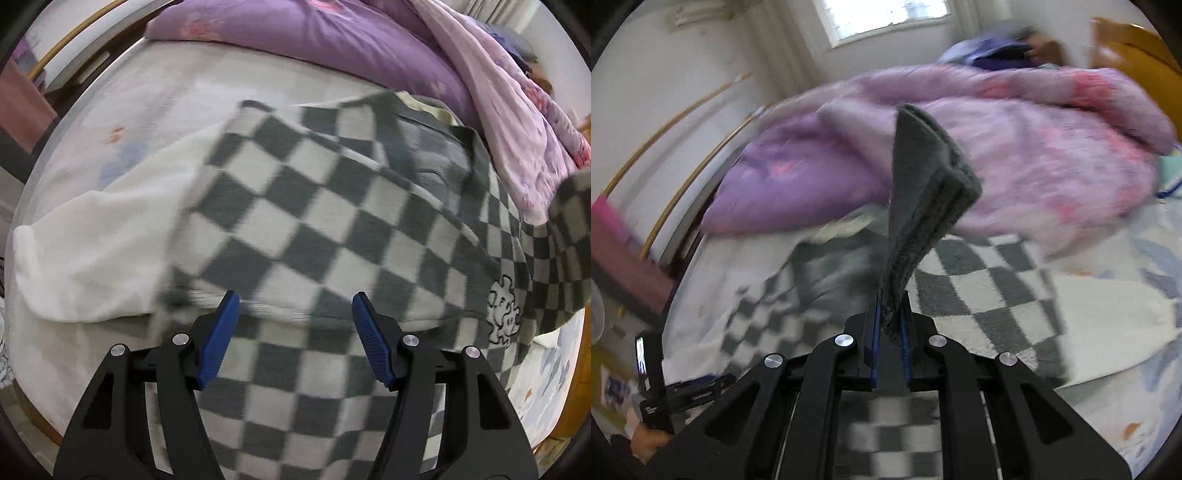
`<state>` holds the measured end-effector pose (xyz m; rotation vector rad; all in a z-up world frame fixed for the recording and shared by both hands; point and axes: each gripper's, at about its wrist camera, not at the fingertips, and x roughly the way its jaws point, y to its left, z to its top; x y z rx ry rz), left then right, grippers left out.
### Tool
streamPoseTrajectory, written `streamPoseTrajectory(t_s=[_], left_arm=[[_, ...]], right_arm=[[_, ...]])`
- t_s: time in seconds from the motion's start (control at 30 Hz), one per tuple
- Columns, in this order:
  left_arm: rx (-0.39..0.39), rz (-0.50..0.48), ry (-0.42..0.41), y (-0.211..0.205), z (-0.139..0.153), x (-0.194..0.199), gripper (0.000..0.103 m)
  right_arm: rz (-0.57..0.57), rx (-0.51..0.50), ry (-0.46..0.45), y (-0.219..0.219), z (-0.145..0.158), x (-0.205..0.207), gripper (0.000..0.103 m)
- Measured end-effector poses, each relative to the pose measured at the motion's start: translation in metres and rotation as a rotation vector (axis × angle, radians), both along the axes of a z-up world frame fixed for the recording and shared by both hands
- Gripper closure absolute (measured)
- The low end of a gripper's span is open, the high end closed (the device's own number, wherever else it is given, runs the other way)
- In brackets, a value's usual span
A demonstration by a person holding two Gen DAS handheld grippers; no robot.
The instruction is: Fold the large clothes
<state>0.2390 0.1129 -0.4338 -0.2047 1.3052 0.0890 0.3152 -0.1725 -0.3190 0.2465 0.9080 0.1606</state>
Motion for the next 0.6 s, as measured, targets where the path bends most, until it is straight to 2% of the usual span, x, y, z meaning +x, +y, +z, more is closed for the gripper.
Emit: streamPoseTrajectory(t_s=[0.13, 0.27, 0.4, 0.47, 0.53, 0.6], left_arm=[[0.004, 0.013, 0.002, 0.038, 0.001, -0.012, 0.038], [-0.003, 0.031, 0.011, 0.077, -0.001, -0.025, 0.038], [-0.026, 0.060, 0.021, 0.102, -0.005, -0.034, 0.038], [-0.042, 0.072, 0.019, 0.108, -0.007, -0.035, 0.038], [-0.053, 0.073, 0.023, 0.109, -0.009, -0.035, 0.038], [-0.065, 0.066, 0.024, 0.104, -0.013, -0.029, 0.038]], right_arm=[[0.081, 0.020, 0.083, 0.096, -0.040, 0.011, 0.094], [0.119, -0.084, 0.210, 0.170, -0.100, 0.023, 0.092], [0.150, -0.161, 0.330, 0.196, -0.148, 0.026, 0.080], [0.154, -0.133, 0.345, 0.195, -0.154, 0.021, 0.071], [0.166, -0.085, 0.331, 0.190, -0.143, 0.017, 0.057], [0.190, -0.044, 0.313, 0.184, -0.129, 0.011, 0.056]])
